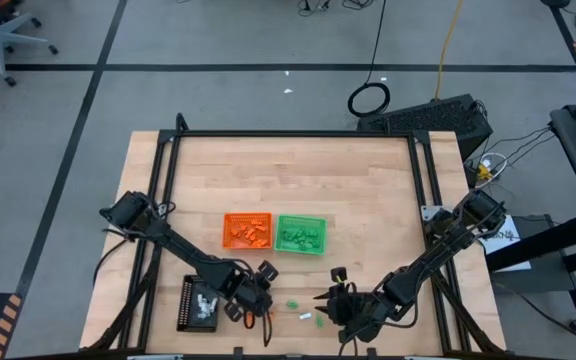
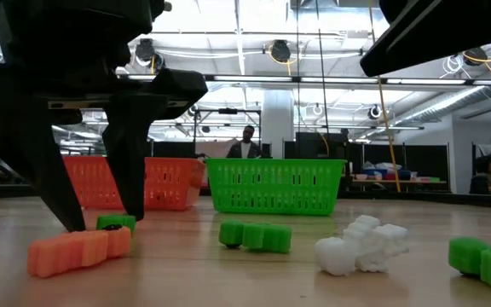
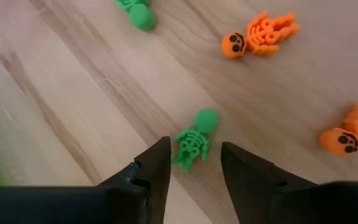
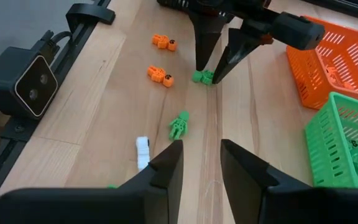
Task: Sort Halloween decoration
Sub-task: Put the green skeleton toy into the green bin
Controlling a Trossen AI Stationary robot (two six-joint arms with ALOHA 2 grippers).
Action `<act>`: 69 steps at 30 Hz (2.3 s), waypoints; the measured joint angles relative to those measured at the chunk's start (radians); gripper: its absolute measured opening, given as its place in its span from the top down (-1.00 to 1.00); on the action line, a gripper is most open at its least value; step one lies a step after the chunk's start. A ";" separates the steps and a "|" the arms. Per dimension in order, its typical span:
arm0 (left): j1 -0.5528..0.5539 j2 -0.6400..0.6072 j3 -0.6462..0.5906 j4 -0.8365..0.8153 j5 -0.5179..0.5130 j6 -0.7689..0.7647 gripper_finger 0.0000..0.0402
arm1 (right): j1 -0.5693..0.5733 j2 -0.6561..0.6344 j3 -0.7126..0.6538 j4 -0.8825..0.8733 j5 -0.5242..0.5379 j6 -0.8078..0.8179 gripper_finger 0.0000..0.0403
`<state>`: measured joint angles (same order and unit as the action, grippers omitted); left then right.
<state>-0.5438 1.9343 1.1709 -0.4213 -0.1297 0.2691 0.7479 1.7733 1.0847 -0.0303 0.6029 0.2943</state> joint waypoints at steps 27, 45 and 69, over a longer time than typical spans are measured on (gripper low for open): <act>-0.047 -0.088 0.023 -0.038 -0.225 -0.162 0.92 | -0.001 0.000 0.000 0.004 0.057 0.053 0.55; -0.114 -0.273 0.022 -0.082 -0.731 0.081 0.92 | -0.001 0.000 0.000 0.004 0.081 0.061 0.55; -0.192 -0.286 0.023 -0.082 -0.881 -0.312 0.92 | -0.023 0.000 0.000 0.012 0.081 0.061 0.55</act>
<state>-0.7357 1.6485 1.1934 -0.5032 -1.0107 -0.0432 0.7250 1.7733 1.0847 -0.0181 0.6842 0.3550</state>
